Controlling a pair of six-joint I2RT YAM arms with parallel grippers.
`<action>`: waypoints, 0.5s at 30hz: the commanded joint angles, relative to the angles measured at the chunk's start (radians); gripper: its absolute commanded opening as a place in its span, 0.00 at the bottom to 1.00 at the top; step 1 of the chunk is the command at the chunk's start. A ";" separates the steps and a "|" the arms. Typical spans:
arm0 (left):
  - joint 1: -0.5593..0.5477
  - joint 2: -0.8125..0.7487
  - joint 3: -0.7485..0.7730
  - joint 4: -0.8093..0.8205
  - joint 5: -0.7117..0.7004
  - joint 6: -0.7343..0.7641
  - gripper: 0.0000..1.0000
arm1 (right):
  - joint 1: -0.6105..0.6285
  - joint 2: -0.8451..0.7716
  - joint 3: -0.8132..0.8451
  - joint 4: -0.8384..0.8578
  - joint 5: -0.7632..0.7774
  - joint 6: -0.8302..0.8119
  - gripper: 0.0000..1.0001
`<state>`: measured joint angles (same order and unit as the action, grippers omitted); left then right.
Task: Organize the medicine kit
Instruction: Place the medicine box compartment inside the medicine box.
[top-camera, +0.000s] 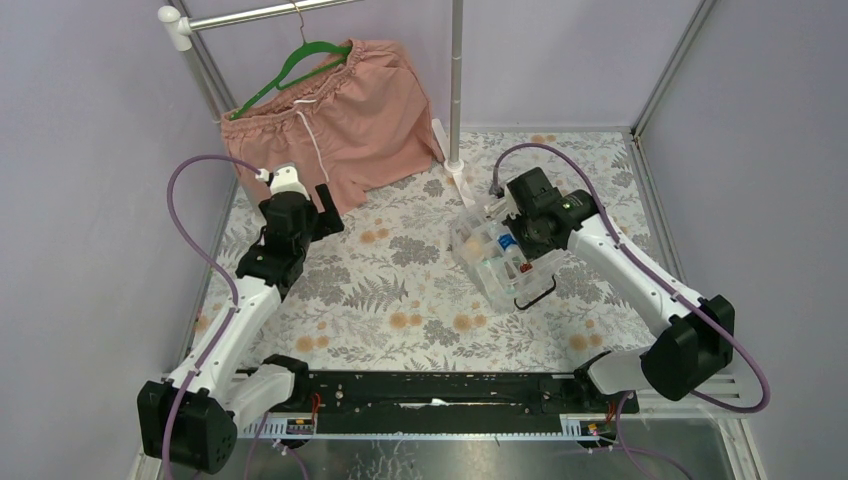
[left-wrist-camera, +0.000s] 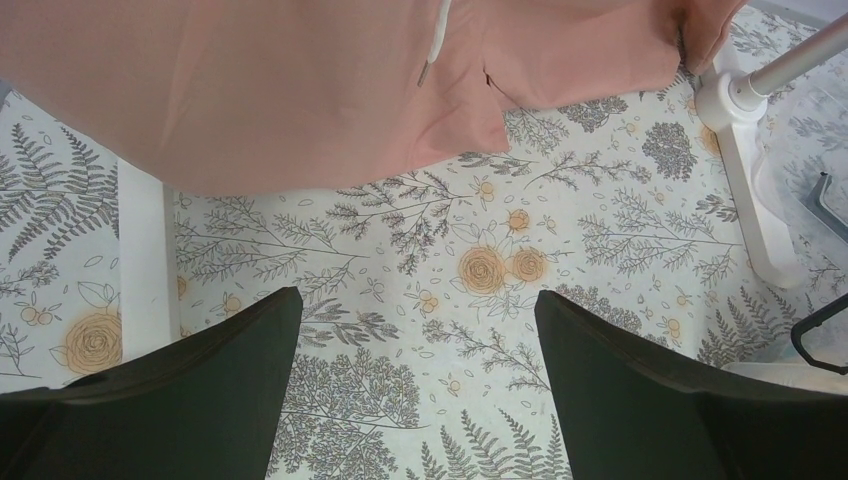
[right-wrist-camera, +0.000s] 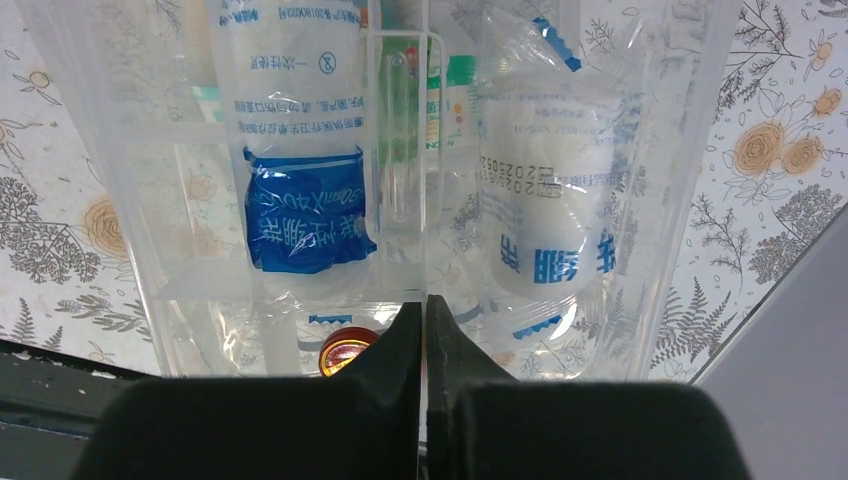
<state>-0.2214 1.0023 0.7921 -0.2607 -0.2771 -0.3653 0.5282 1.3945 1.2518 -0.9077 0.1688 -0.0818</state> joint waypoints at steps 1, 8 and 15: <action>0.007 0.006 0.006 0.043 0.008 -0.004 0.95 | -0.007 -0.052 -0.017 -0.008 0.004 -0.039 0.00; 0.007 0.010 0.007 0.044 0.013 -0.003 0.95 | -0.007 -0.048 -0.027 -0.034 -0.039 -0.057 0.00; 0.007 0.013 0.006 0.044 0.017 0.000 0.95 | -0.007 -0.049 -0.040 -0.030 -0.070 -0.076 0.00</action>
<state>-0.2214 1.0122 0.7921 -0.2607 -0.2680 -0.3653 0.5243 1.3705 1.2140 -0.9321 0.1364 -0.1261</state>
